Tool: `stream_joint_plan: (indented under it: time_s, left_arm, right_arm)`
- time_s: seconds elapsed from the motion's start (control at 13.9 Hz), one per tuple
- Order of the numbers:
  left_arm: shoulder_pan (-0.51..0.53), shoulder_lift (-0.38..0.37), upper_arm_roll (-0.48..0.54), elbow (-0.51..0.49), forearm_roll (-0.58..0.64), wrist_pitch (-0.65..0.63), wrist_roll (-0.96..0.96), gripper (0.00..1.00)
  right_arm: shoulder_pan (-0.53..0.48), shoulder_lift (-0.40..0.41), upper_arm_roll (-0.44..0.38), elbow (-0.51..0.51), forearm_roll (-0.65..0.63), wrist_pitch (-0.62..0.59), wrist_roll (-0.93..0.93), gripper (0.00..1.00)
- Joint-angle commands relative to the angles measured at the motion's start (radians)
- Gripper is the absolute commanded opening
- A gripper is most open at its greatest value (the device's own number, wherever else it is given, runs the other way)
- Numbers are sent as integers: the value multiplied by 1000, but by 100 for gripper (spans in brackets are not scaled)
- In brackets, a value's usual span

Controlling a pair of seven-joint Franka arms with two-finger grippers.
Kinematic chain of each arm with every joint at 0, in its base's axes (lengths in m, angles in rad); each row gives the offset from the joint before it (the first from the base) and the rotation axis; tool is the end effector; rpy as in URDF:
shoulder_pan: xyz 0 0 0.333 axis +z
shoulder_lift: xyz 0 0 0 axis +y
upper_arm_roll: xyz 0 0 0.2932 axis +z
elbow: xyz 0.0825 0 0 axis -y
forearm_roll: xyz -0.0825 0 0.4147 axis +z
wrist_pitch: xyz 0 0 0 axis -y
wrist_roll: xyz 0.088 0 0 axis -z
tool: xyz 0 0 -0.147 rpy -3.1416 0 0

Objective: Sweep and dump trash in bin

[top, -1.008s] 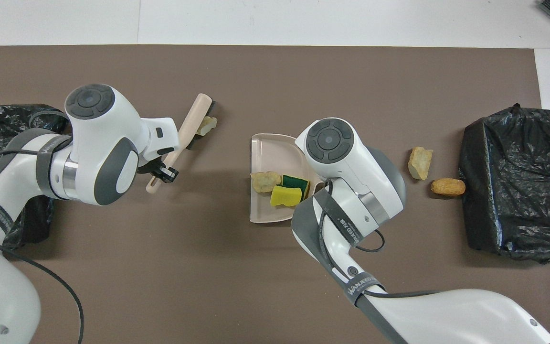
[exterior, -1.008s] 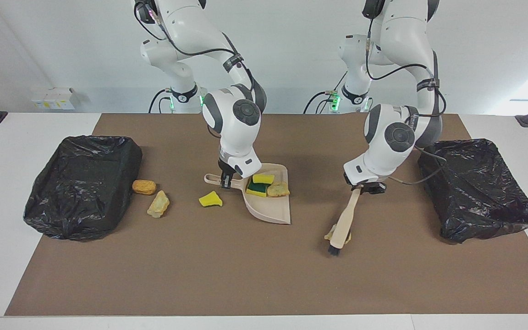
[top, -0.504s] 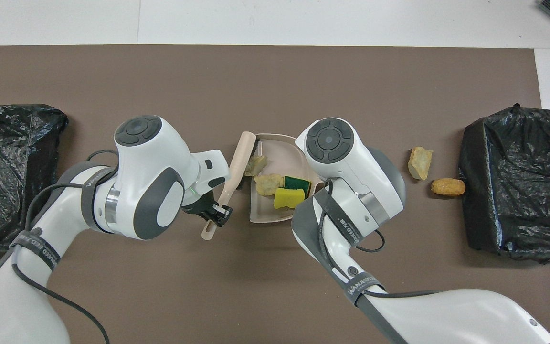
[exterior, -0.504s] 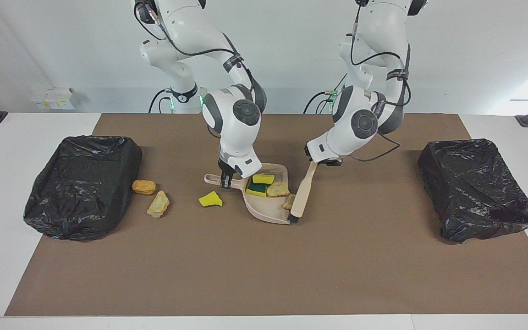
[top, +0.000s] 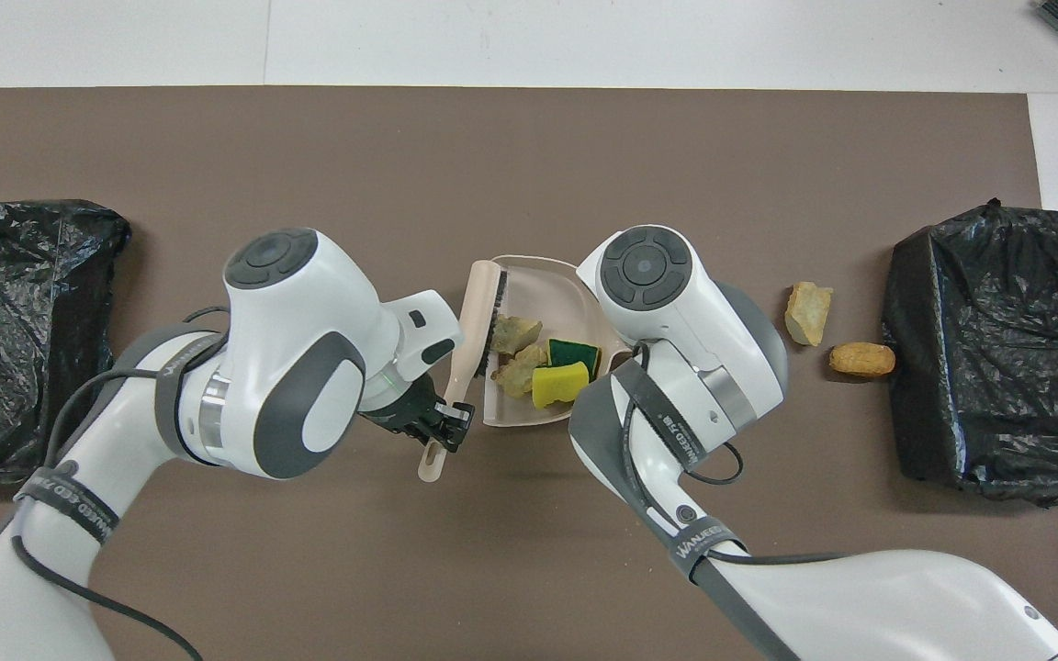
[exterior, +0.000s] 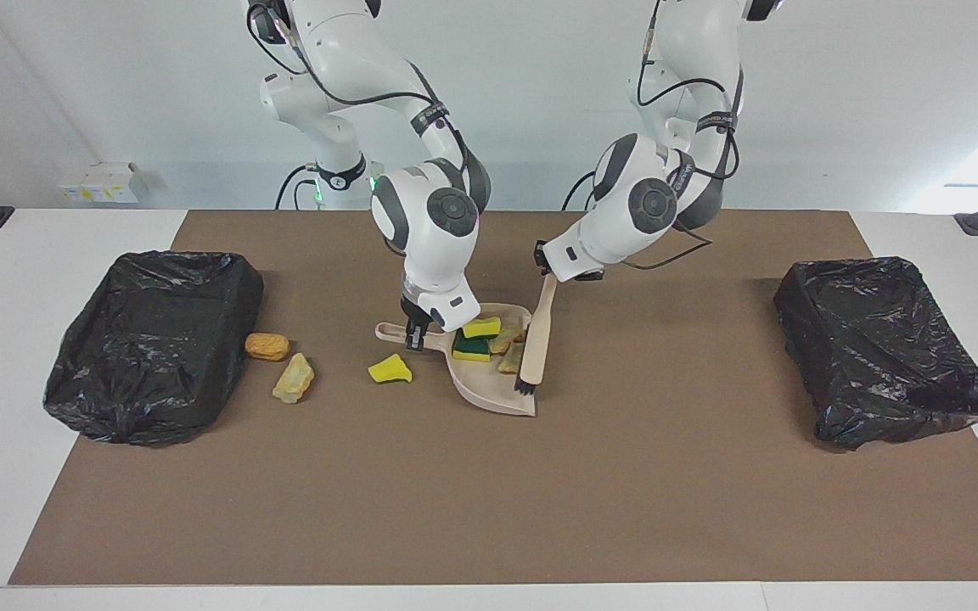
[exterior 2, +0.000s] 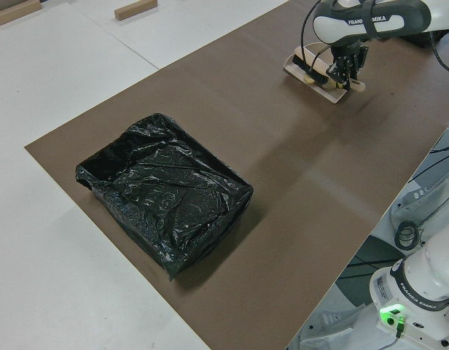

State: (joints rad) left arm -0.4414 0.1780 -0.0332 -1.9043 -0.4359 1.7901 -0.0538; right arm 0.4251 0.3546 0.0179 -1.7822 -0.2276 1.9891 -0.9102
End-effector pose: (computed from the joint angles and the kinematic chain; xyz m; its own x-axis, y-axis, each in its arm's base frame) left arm 0.4945 -0.3128 0.3203 0.8953 -0.3037 -0.3259 -0.1811 -0.9166 0.3565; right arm 0.5881 0.2540 0.2703 0.1055 0.9648 -0.2409 0.9938 -0.1110 -0.0095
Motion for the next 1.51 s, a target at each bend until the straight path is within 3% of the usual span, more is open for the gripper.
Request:
stream_joint_plan:
  time_s: [0.0,0.43,0.65,0.79,1.22,1.44]
  left_arm:
    - [105,-17,-1,11,-105,-73,3,0]
    - [115,-35,7,-10,-54,-110,-17,0]
    - [55,-107,4,-48,76,-123,-125,0]
    - [26,-164,-2,-77,80,-135,-240,0]
    - [-288,-382,-7,-323,131,-12,-590,0]
    - [-362,-477,-13,-442,129,17,-662,0]
  right_arm:
    - [-25,-22,11,-31,47,40,13,0]
    - [-38,-61,10,1,59,21,-22,0]
    - [-74,-81,10,26,62,-4,-79,0]
    - [-97,-98,10,33,63,-6,-119,0]
    - [-207,-111,5,76,177,-42,-307,0]
    - [-268,-137,5,102,177,-122,-407,0]
